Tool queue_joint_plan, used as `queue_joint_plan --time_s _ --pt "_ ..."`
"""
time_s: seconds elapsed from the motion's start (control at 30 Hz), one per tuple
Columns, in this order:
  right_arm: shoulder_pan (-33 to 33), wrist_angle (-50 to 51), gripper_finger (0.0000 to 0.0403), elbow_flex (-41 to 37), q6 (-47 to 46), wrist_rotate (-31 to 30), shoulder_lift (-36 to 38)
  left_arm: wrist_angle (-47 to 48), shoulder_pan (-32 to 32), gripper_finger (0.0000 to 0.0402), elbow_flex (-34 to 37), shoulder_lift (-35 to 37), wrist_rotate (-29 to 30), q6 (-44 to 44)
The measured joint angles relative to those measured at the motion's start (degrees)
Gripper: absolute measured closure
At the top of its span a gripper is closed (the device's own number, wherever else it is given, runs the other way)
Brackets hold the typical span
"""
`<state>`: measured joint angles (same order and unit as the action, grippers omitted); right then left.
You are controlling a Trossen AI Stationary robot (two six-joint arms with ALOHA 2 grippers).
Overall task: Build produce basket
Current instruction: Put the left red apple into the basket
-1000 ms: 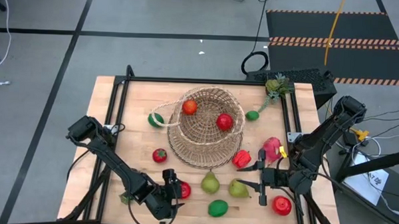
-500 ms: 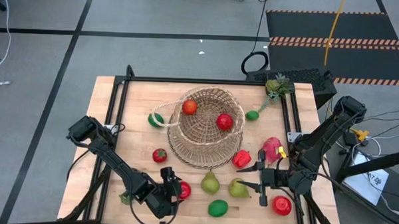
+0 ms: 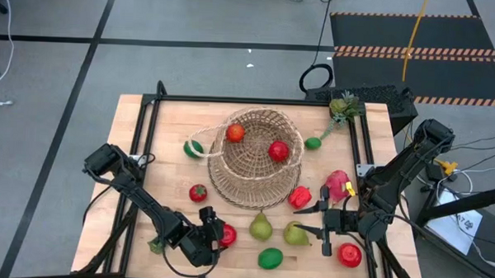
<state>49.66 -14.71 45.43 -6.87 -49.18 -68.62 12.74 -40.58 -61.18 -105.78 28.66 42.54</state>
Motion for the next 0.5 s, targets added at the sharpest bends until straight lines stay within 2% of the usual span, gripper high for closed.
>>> queue_joint_plan --time_s 0.2,0.4,0.5 --pt "0.01 0.01 0.0255 0.0 0.0 -0.01 0.0 0.08 0.28 0.0008 0.08 0.0 0.38 -0.25" --pt "0.01 0.01 0.0255 0.0 0.0 0.0 0.0 0.08 0.28 0.0051 0.08 0.0 0.39 -1.76" --pt "0.01 0.01 0.0255 0.0 0.01 -0.01 0.0 -0.14 0.35 0.0057 0.08 0.0 0.36 -2.18"
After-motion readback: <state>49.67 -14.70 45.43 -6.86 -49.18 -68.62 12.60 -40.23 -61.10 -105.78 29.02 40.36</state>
